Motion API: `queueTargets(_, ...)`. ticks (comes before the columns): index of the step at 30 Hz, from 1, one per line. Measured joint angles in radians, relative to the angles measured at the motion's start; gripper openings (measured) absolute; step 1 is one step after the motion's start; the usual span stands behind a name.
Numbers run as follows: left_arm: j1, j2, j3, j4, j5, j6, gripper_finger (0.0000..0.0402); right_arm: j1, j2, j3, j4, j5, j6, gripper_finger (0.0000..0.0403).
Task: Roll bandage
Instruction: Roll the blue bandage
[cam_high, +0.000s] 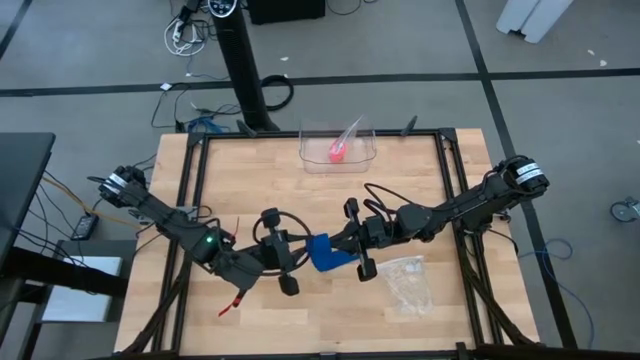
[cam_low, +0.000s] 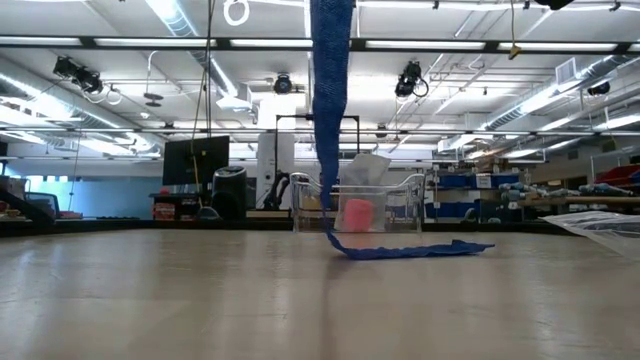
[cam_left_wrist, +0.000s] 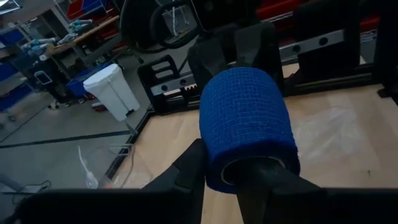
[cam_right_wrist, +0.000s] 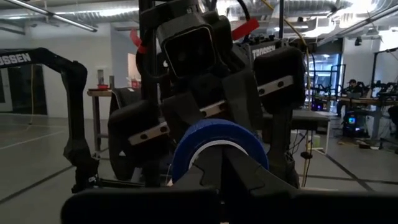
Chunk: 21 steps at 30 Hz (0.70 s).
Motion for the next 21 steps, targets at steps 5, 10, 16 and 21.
queueTargets(5,-0.01,-0.002,0.0,0.004,-0.036,0.032,0.004,0.0,0.0,0.0,-0.009,0.002,-0.001,0.0)
queueTargets(10,-0.044,-0.004,-0.001,-0.024,-0.177,0.134,0.0018,-0.002,-0.03,0.0,-0.119,0.048,0.007,0.0015)
queueTargets(16,-0.052,-0.034,-0.002,-0.283,-0.253,0.03,0.0018,0.004,-0.169,0.0,-0.434,0.101,0.009,0.0056)
queueTargets(21,-0.047,-0.089,-0.002,-0.454,-0.261,-0.113,0.0018,0.002,-0.236,0.0,-0.758,0.096,0.085,0.0082)
